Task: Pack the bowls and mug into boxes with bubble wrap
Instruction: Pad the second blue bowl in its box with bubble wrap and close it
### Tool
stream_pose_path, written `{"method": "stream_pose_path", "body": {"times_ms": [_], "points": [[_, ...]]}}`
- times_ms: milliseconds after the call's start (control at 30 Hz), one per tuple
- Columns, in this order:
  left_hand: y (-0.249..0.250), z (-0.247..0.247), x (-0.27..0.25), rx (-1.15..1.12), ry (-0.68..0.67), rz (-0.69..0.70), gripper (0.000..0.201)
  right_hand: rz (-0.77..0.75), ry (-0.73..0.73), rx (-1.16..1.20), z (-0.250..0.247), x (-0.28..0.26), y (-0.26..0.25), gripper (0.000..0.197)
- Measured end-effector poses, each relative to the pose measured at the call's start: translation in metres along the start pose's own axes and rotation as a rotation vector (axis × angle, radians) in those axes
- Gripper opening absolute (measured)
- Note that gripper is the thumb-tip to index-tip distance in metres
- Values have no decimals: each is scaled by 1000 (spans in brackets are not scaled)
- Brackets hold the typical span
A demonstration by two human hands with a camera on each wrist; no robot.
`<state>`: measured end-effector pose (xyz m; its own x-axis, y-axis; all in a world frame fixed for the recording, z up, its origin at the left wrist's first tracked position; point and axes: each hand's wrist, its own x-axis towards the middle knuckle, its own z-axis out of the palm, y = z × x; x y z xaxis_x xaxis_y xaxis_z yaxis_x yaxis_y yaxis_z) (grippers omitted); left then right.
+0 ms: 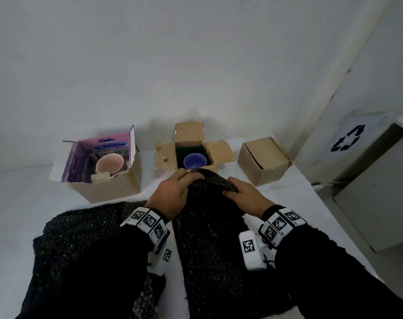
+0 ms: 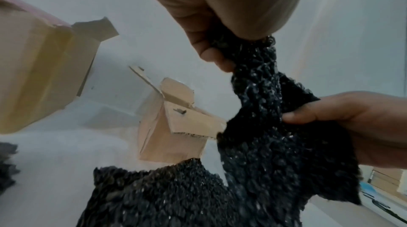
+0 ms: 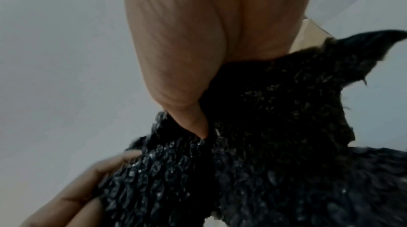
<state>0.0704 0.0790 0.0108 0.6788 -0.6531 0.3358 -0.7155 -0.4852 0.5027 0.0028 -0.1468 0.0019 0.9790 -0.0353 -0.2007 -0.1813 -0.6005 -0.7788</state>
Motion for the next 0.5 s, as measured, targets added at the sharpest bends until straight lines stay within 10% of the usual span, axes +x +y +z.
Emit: {"method": "stream_pose_path", "body": {"times_ms": [233,367,500], "points": [[-2,-17,12,-57,44,24,35,-83,-63,-51,-18,16,-14,3],[-11,-19,26,101,45,18,27,-114,-140,-32,-29,29,-17,47],[-18,-16,40,81,42,5,34,-214,-140,-350,-28,53,-23,24]]}}
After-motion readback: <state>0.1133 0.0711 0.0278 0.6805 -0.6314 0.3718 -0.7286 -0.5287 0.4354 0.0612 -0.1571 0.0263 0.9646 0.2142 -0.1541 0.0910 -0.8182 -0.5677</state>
